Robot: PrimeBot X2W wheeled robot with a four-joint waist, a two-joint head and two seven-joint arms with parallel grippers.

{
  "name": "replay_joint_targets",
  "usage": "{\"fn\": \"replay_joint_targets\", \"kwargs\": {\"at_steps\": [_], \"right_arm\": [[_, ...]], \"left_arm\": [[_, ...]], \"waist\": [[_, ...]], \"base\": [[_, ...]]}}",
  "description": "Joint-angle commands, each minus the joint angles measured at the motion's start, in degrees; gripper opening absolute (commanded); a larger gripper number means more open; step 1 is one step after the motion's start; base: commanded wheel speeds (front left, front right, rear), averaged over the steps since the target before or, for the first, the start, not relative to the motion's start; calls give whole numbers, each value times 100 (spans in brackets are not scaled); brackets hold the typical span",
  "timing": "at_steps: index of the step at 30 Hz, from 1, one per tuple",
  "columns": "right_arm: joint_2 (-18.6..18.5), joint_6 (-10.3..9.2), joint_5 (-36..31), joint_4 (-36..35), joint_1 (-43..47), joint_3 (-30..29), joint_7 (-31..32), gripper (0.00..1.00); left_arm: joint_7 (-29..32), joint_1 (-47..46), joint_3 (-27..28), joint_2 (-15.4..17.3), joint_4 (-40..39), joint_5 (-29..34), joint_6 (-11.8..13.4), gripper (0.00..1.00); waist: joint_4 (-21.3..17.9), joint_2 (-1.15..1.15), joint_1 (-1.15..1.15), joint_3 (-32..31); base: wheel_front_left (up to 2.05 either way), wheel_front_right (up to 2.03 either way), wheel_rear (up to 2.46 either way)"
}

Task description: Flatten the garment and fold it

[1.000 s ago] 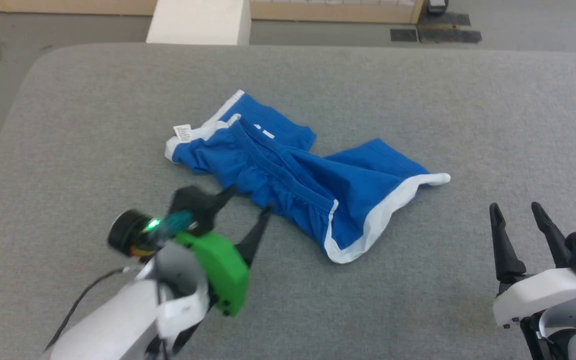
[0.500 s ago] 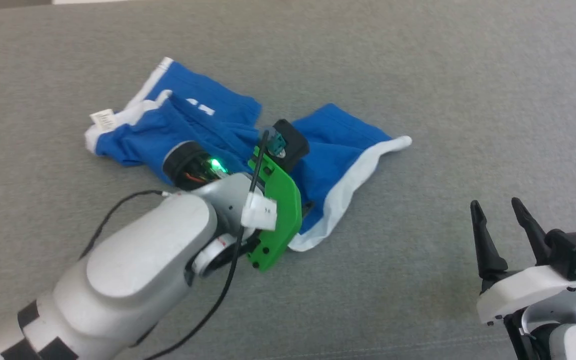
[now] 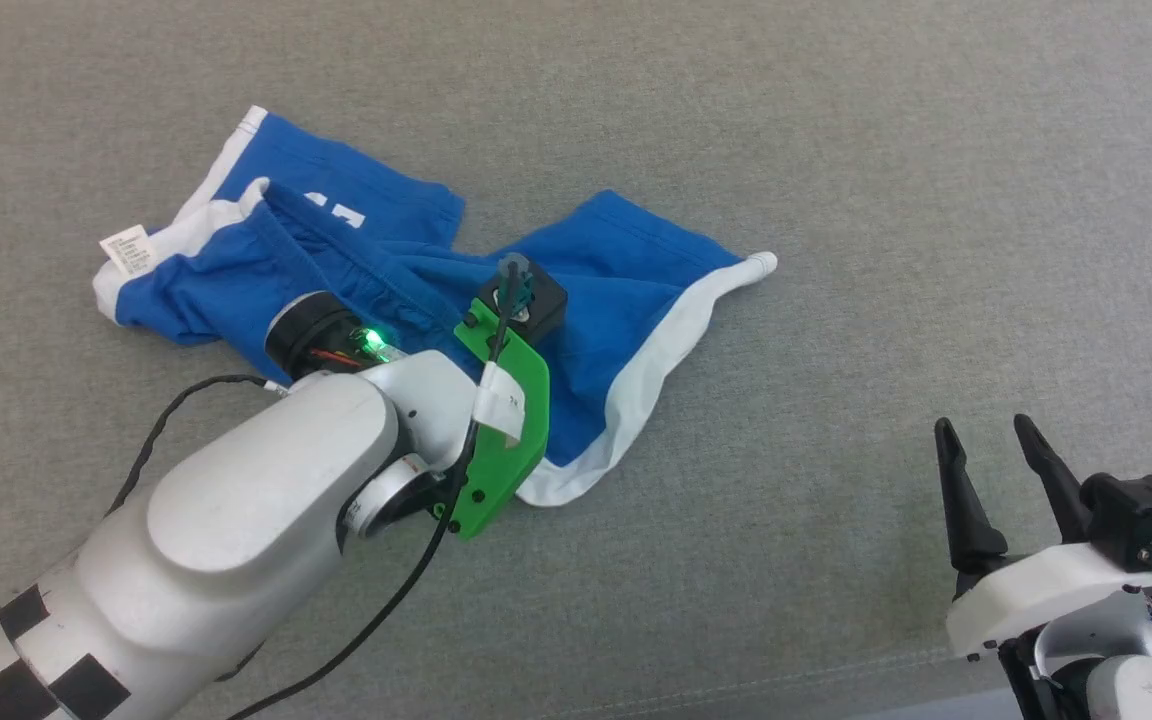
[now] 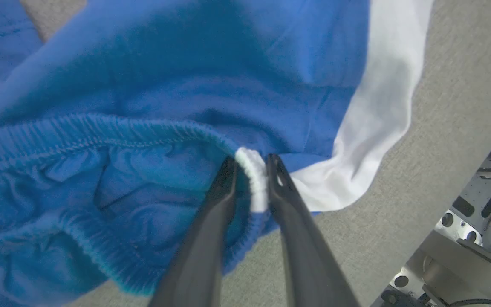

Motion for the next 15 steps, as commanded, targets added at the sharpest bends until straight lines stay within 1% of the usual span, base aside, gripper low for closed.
{"fn": "replay_joint_targets", "kwargs": {"at_steps": [1, 3, 4, 9, 11, 15], "right_arm": [[19, -8, 31, 21, -132, 10, -37, 100], [19, -8, 18, 50, -140, 26, -27, 100], [19, -8, -18, 71, -138, 22, 16, 100], [19, -8, -82, 25, -66, -159, 104, 100], [19, -8, -114, -5, -9, -227, 159, 100], [19, -8, -132, -83, 103, -350, 267, 100]], "left_arm": [[-68, 49, 38, 28, -37, -37, 42, 0], [-241, 67, 102, -9, -85, -35, 69, 0], [-697, 53, 294, -106, -113, 20, 159, 0], [-1536, 75, 702, -238, -173, 117, 432, 0], [-1863, 158, 864, -213, -237, 150, 558, 0], [-2331, 574, 1085, 32, -443, 137, 779, 0]], "waist": [[50, 0, 0, -40], [101, 0, 0, -106], [190, 0, 0, -258], [493, 0, 0, -577], [658, 0, 0, -714], [1020, 0, 0, -951]], "base": [[0, 0, 0], [0, 0, 0], [0, 0, 0], [0, 0, 0], [0, 0, 0], [0, 0, 0]]}}
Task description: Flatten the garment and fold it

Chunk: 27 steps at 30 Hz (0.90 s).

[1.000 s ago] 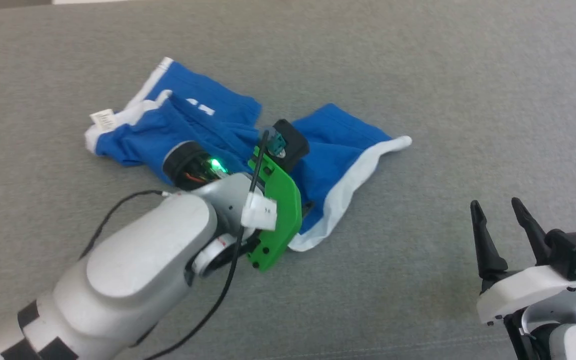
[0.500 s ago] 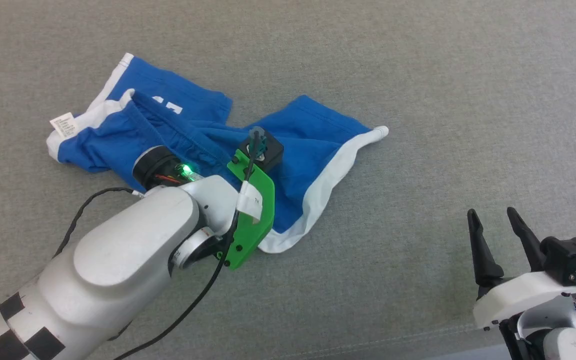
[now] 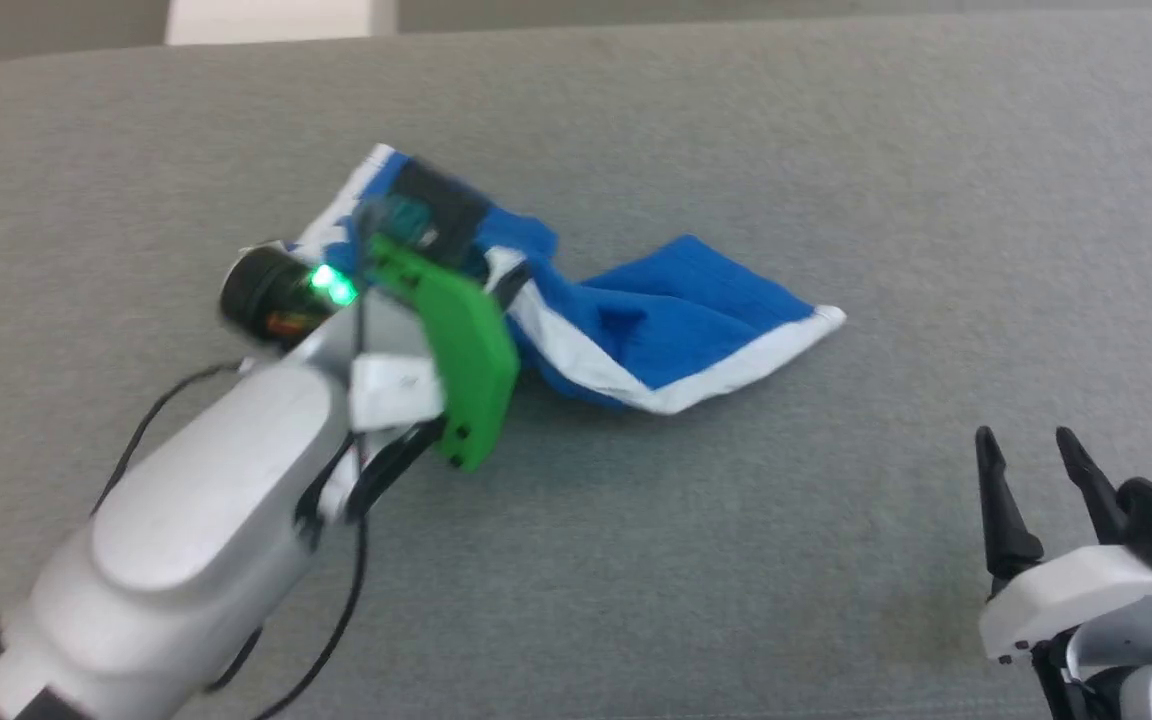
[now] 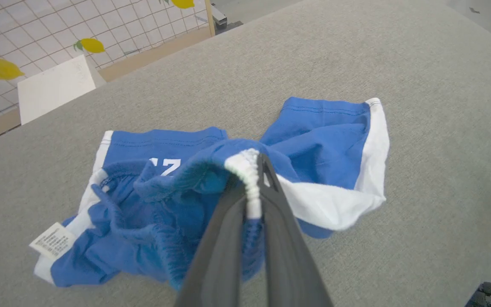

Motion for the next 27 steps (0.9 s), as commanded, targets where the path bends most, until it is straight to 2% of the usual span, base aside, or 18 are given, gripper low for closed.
{"fn": "replay_joint_targets", "kwargs": {"at_steps": [1, 5, 9, 16, 17, 18, 19, 23, 27], "right_arm": [[16, -8, -31, -47, 66, -19, 36, 100], [16, -8, -10, -140, 174, -84, 151, 100], [16, -8, -6, -215, 271, -59, 259, 100], [16, -8, -27, -274, 367, -63, 426, 100], [16, -8, -28, -277, 379, -59, 448, 100], [16, -8, -28, -282, 394, -56, 472, 100], [16, -8, -28, -286, 408, -57, 489, 100], [16, -8, -7, -329, 464, -74, 559, 100], [-30, -8, 138, -469, 432, -59, 691, 100]], "left_arm": [[-115, 284, 47, 162, -67, 38, 88, 0], [-437, 1052, 139, 481, -276, -106, 326, 0], [-735, 1825, 131, 649, -303, -288, 487, 0], [-1314, 2503, -42, 568, 183, -298, 416, 0], [-1374, 2539, -71, 548, 267, -283, 381, 9], [-1439, 2572, -101, 535, 391, -249, 365, 47], [-1498, 2583, -131, 527, 485, -197, 352, 100], [-1882, 2587, -63, 407, 757, -94, 424, 100], [-2491, 2478, 230, 272, 768, 1, 627, 100]], "waist": [[466, 0, 0, -377], [767, 0, 0, -498], [976, 0, 0, -528], [1147, 0, 0, -547], [1163, 0, 0, -555], [1181, 0, 0, -568], [1195, 0, 0, -582], [1283, 0, 0, -666], [1438, 0, 0, -742]], "base": [[0, 0, 0], [0, 0, 0], [0, 0, 0], [0, 0, 0], [0, 0, 0], [0, 0, 0], [0, 0, 0], [0, 0, 0], [0, 0, 0]]}}
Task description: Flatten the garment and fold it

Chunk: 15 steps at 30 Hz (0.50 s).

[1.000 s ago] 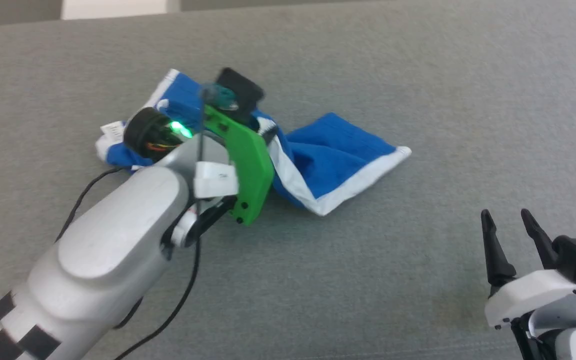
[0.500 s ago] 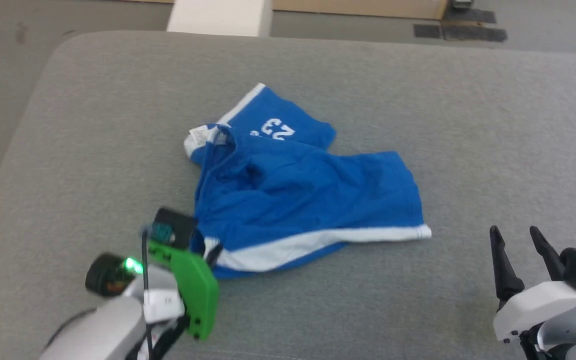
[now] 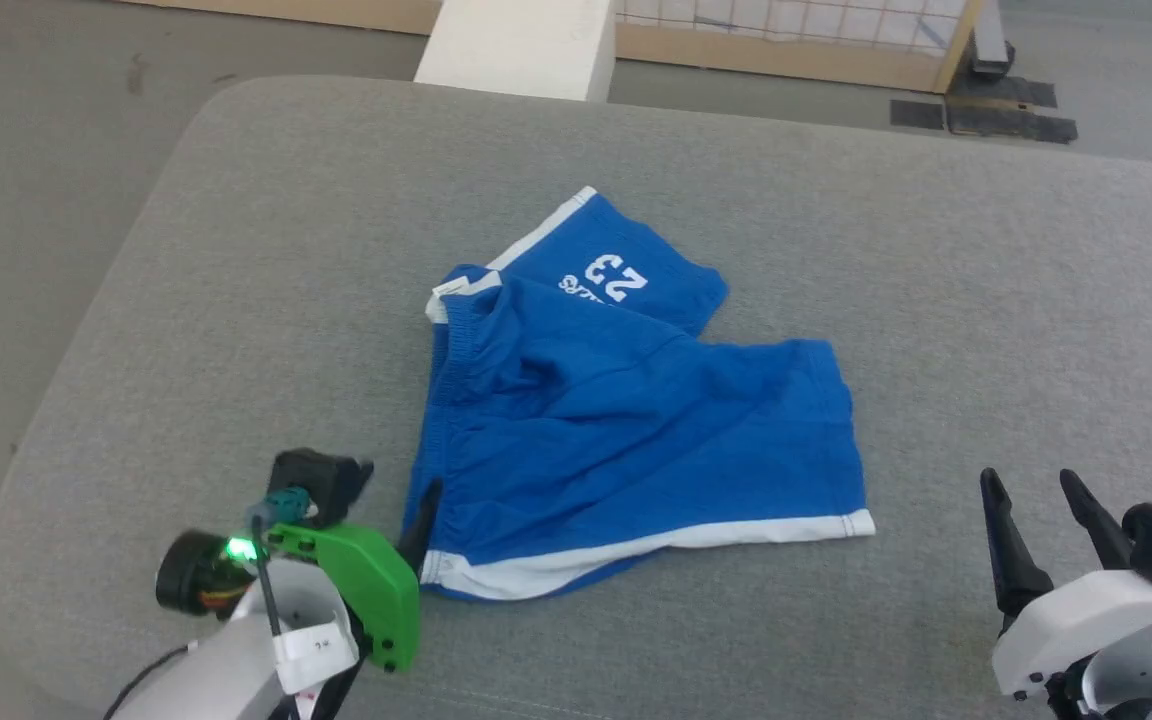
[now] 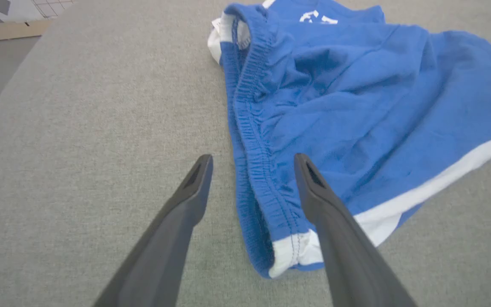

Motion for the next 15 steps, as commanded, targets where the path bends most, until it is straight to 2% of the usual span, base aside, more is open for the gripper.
{"fn": "replay_joint_targets", "kwargs": {"at_steps": [1, 4, 7, 11, 15], "right_arm": [[-82, -8, 89, -93, -33, 53, 86, 100], [-336, -8, 341, -217, -211, 232, 398, 100], [-749, -8, 647, -211, -557, 585, 1076, 100], [-1204, -8, 1094, 42, -1205, 1053, 2229, 100], [-1416, -8, 1275, 614, -1855, 1217, 3399, 100]], "left_arm": [[-255, -101, 107, -53, -41, 114, 88, 100], [-937, -238, 282, -155, -193, 362, 188, 100], [-1446, -317, 306, -197, -277, 701, 264, 100], [-1677, -291, 392, -343, -378, 899, 341, 100], [-1735, -240, 435, -501, -403, 996, 338, 100]], "waist": [[148, 0, 0, -59], [328, 0, 0, -32], [503, 0, 0, 70], [741, 0, 0, 289], [985, 0, 0, 506]], "base": [[0, 0, 0], [0, 0, 0], [0, 0, 0], [0, 0, 0], [0, 0, 0]]}}
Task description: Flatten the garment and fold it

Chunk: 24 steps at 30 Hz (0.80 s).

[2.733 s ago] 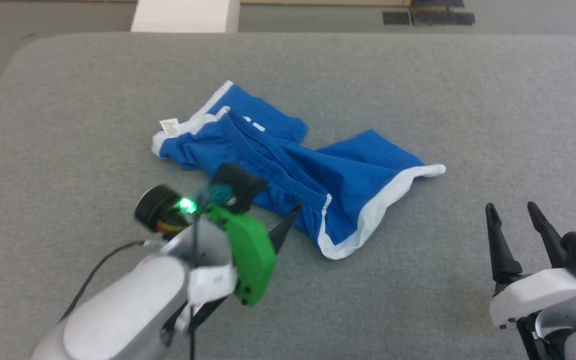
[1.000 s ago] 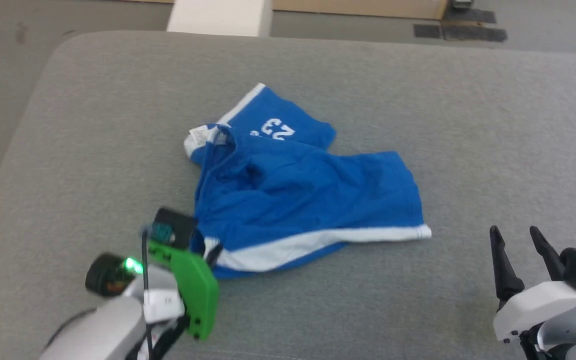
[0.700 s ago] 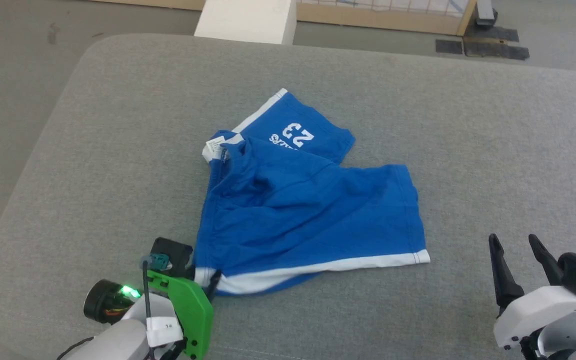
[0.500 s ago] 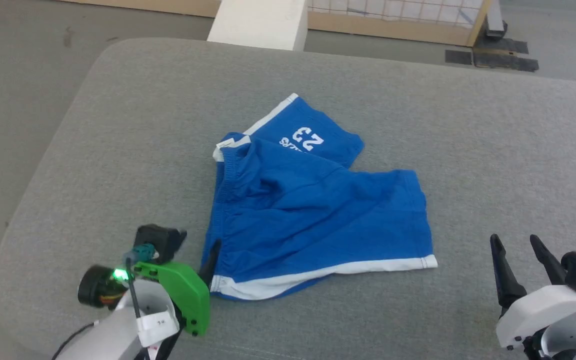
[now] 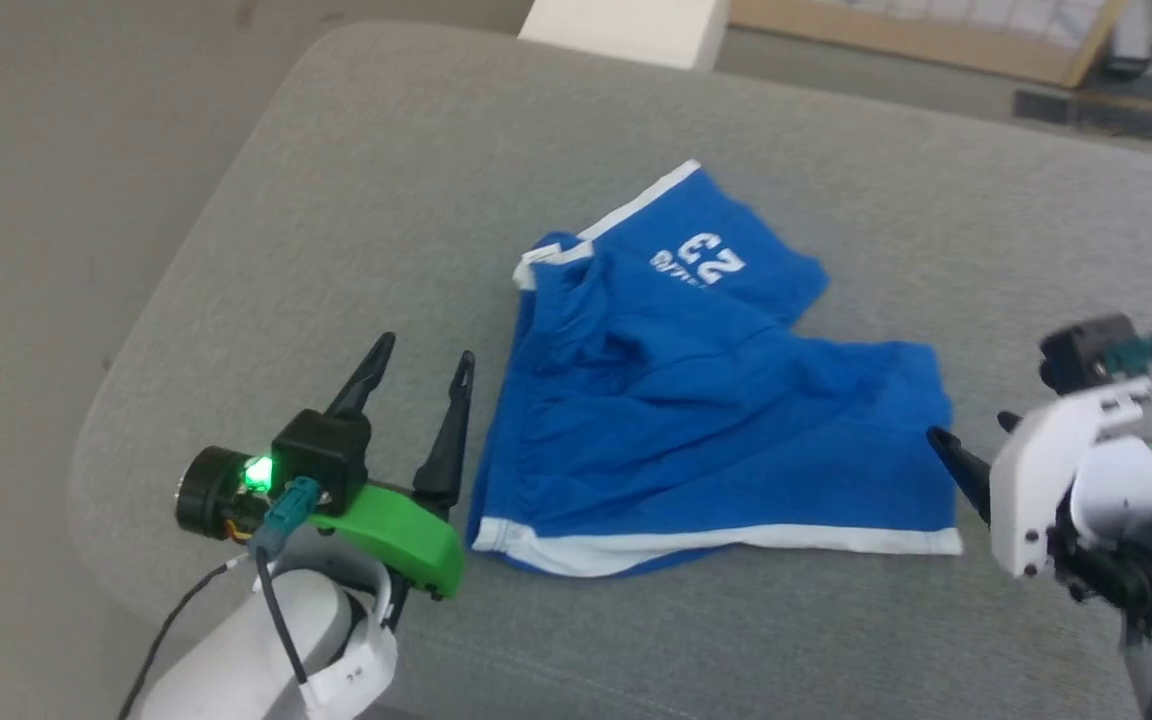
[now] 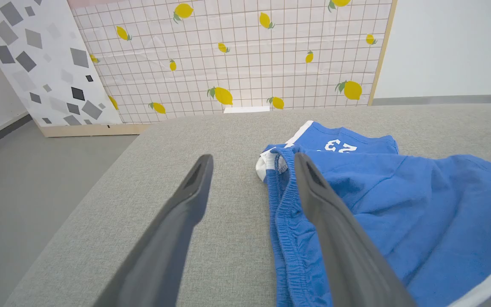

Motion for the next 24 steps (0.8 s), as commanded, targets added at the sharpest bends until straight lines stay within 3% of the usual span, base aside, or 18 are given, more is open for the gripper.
{"fn": "replay_joint_targets", "kwargs": {"at_steps": [1, 6, 14, 15, 16, 24], "right_arm": [[-55, -8, -3, 164, -221, 42, 268, 100], [-108, -8, -286, 859, -760, 60, 1130, 100], [-10, -8, -360, 1366, -831, 216, 1556, 100], [-16, -8, -371, 1378, -798, 249, 1553, 75], [-25, -8, -379, 1381, -772, 273, 1535, 0], [-365, -8, -324, 1258, -493, 262, 932, 0]], "left_arm": [[-45, 24, 46, -76, -13, 38, 22, 100], [-63, 62, 137, -254, 54, 68, -27, 100], [-69, 39, 306, -409, 167, 185, -183, 100], [-69, 51, 335, -422, 177, 205, -200, 100], [-70, 63, 358, -432, 187, 221, -210, 100], [-70, 239, 481, -427, 274, 311, -315, 100]], "waist": [[306, 0, 0, 296], [552, 0, 0, 508], [733, 0, 0, 665], [732, 0, 0, 667], [726, 0, 0, 663], [396, 0, 0, 312]], "base": [[0, 0, 0], [0, 0, 0], [0, 0, 0], [0, 0, 0], [0, 0, 0], [0, 0, 0]]}}
